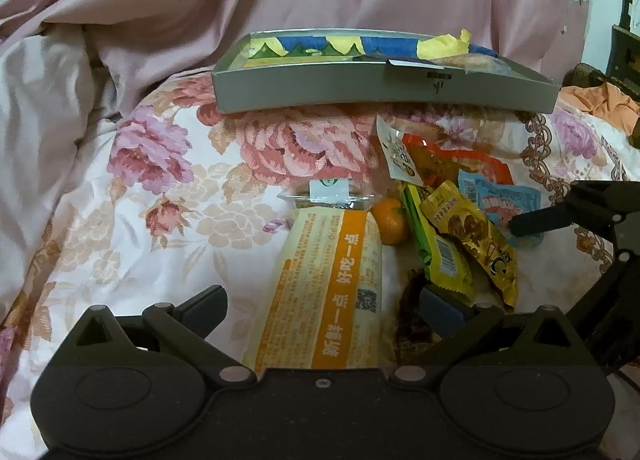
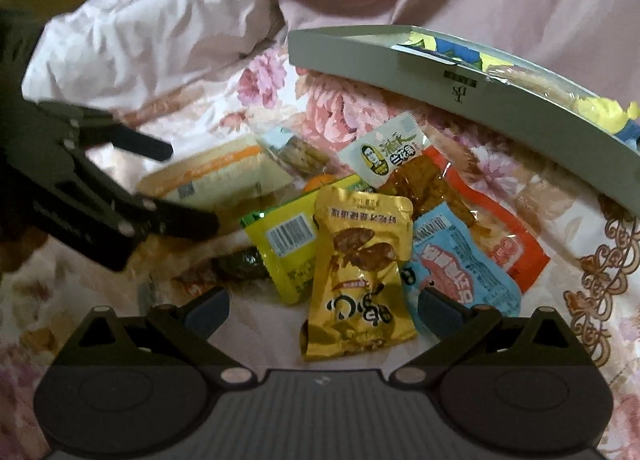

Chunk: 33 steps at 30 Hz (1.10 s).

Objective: Organize snacks
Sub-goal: 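Move the left gripper to the orange-striped bread bag while the right gripper moves to the gold pouch, then grasp the orange-striped bread bag with the left gripper while the right gripper grasps the gold pouch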

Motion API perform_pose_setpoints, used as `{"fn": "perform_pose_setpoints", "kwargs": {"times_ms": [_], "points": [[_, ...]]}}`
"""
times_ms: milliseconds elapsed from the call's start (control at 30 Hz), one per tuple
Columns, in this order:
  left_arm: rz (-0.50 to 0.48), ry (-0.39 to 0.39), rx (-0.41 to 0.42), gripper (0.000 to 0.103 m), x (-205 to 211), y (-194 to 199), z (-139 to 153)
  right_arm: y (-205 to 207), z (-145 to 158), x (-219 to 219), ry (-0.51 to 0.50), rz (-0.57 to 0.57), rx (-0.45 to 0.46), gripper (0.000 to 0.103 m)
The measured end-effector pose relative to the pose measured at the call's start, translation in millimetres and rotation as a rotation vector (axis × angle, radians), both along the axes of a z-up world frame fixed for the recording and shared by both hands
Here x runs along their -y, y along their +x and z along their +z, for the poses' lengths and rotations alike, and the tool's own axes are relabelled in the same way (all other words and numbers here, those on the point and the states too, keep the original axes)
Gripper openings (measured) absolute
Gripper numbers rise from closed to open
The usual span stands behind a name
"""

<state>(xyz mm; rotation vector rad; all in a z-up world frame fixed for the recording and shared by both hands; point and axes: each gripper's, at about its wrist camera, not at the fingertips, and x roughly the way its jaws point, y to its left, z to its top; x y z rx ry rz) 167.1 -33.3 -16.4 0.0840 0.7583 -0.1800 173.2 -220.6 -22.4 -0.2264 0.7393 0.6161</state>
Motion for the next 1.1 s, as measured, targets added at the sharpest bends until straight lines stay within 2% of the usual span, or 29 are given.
{"fn": "perform_pose_setpoints", "kwargs": {"times_ms": [300,433,567,700,767,867,933,1100], "points": [[0.001,-0.022,-0.009,0.094,1,3,-3,8,1,6,0.037,-0.044,-0.008,0.091],[0.005,-0.046,-0.023,0.088,0,4,-4,9,1,5,0.036,-0.048,-0.007,0.083],[0.020,-0.057,-0.031,0.083,-2,4,-6,7,-1,3,0.025,-0.039,-0.007,0.072],[0.037,-0.070,-0.039,0.078,-4,5,-7,6,-2,1,0.029,-0.027,-0.007,0.065],[0.044,-0.073,-0.037,0.076,-6,6,-8,6,-1,0,0.030,-0.017,-0.006,0.058],[0.054,-0.065,-0.040,0.071,-6,6,-9,5,-1,-1,0.032,-0.002,-0.009,0.058],[0.062,-0.061,-0.041,0.068,-7,7,-10,6,-2,-2,0.030,0.002,-0.016,0.063],[0.074,-0.058,-0.044,0.068,-7,8,-11,13,-7,1,0.051,-0.018,-0.066,0.065]]}}
